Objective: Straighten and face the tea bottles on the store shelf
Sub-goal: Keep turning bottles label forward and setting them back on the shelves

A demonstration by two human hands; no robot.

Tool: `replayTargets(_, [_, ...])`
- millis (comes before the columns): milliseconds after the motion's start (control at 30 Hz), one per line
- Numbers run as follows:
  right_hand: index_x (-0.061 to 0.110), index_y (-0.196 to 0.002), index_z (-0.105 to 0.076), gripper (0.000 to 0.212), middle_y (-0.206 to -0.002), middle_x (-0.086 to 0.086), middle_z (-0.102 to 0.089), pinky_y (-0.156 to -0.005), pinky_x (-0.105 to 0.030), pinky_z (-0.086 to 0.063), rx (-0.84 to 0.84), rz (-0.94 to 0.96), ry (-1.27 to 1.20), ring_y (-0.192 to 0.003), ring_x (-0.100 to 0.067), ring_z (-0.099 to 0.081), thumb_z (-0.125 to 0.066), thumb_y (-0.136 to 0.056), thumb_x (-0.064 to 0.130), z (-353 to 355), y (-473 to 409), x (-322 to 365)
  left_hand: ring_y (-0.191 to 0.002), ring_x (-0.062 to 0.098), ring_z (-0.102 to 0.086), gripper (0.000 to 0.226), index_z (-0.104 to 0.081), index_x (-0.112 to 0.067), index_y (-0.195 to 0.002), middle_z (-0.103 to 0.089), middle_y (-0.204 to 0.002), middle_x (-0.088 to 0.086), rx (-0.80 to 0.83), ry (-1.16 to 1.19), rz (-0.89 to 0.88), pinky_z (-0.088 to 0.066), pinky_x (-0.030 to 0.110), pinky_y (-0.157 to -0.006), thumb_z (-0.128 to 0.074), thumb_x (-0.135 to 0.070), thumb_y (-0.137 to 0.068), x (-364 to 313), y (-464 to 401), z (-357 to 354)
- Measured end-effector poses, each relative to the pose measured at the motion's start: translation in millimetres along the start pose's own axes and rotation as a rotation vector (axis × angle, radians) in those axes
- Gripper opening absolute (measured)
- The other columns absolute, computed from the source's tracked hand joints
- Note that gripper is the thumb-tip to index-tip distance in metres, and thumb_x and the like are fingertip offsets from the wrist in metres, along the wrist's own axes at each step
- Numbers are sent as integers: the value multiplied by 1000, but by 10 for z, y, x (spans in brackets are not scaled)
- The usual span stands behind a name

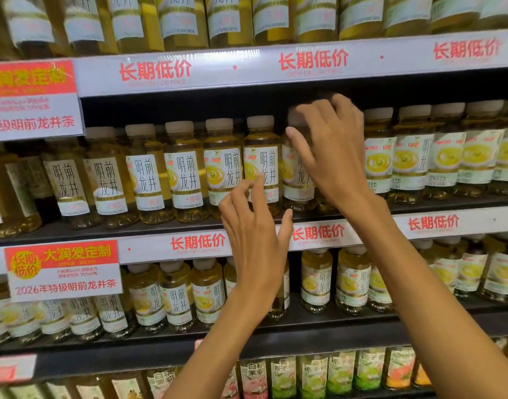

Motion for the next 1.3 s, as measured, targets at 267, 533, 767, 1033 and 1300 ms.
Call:
replayTargets(267, [7, -128, -47, 46, -119, -1, -50, -88, -18, -47, 58, -217, -716, -106, -8, -52, -65, -90, 27, 106, 279, -128, -126, 15, -28, 73, -37, -8, -143, -43, -138, 10, 137, 173, -7, -23, 20, -105, -72, -24, -82, -76, 192, -125])
replayTargets(533, [10, -113, -51, 21, -102, 2, -58, -73, -18, -51, -97, -360, -1109, -90, -4, -61, -59, -94, 18, 492, 412, -243, -138, 1, -26, 89, -22, -21, -149, -30, -150, -5, 288, 450, 54, -30, 27, -113, -59, -57, -76, -203, 277, -64])
replayTargets(767, [19, -107, -61, 15, -102, -10, -70, -81, -31, -58, 142, -545, -1321, -97, -21, -68, -60, -93, 25, 387, 584, -133, -106, -8, -58, 61, -44, -30, -130, -61, -117, -18, 468, 689, 183, -49, 9, -81, -75, -34, -78, -291, 483, 29])
replayTargets(1033, [14, -110, -62, 29, -97, -7, -73, -81, -33, -58, 523, -716, -1773, -96, -23, -70, -48, -92, 32, 25, 831, 155, -94, 17, -71, 45, -68, -25, -112, -74, -103, 4, 747, 1176, 546, -55, 24, -75, -67, -49, -74, -261, 903, 22])
replayTargets(1300, [16, -113, -62, 25, -92, -4, -73, -86, -37, -55, 532, -692, -1860, -93, -20, -69, -50, -95, 28, -36, 893, 413, -97, 19, -70, 46, -72, -22, -108, -73, -107, 7, 809, 1340, 672, -57, 27, -77, -76, -47, -70, -198, 1060, 224])
Point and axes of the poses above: each hand's wrist, its own y-axis away from the middle knuckle, its own z-axis out of the back of the hand, x = y × z, the point moved 9 cm from there along -y, towards the middle knuckle
